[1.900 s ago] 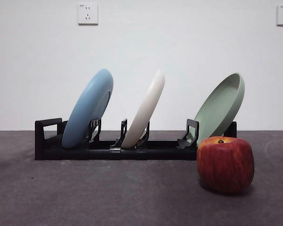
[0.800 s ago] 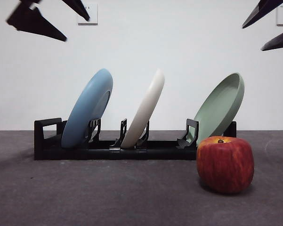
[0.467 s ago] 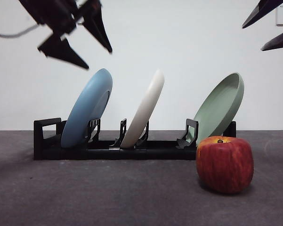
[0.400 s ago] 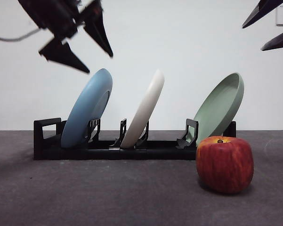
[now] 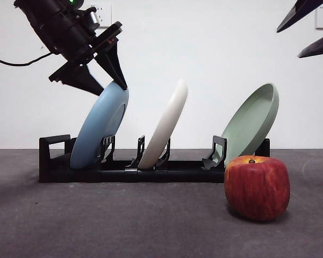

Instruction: Take the blue plate from the plate rack,put the plate on the table,take the apple from the table,put the apple in the plate

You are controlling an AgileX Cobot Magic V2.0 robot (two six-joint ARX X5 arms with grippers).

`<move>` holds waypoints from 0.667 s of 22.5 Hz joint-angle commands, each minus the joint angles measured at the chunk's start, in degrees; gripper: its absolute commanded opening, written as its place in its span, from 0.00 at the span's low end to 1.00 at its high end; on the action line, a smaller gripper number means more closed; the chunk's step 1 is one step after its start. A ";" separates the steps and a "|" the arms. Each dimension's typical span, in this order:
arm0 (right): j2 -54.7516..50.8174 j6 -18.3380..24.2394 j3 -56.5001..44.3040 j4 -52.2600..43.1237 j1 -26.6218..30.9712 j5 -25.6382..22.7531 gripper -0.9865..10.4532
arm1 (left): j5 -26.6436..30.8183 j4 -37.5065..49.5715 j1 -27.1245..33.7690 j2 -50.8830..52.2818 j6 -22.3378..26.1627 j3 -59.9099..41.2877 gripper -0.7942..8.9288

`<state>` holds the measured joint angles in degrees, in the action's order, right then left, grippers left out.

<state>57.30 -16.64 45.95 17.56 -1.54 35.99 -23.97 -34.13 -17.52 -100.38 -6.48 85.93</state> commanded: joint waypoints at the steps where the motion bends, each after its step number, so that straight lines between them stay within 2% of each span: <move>1: 0.04 0.70 0.24 -0.22 -0.13 0.02 0.33 | -0.13 0.70 -0.46 -0.31 1.86 -0.07 0.07; 9: 0.04 2.69 0.24 2.03 -0.13 -0.33 0.33 | -0.59 1.05 -1.14 0.11 2.03 2.03 0.07; 15: 0.04 3.72 0.24 3.17 -0.13 -0.37 0.33 | -0.48 -2.89 -2.78 1.99 2.51 9.73 0.07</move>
<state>57.30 -13.85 45.95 20.99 -1.54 35.79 -24.36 -37.23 -19.90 -99.81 -5.37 94.17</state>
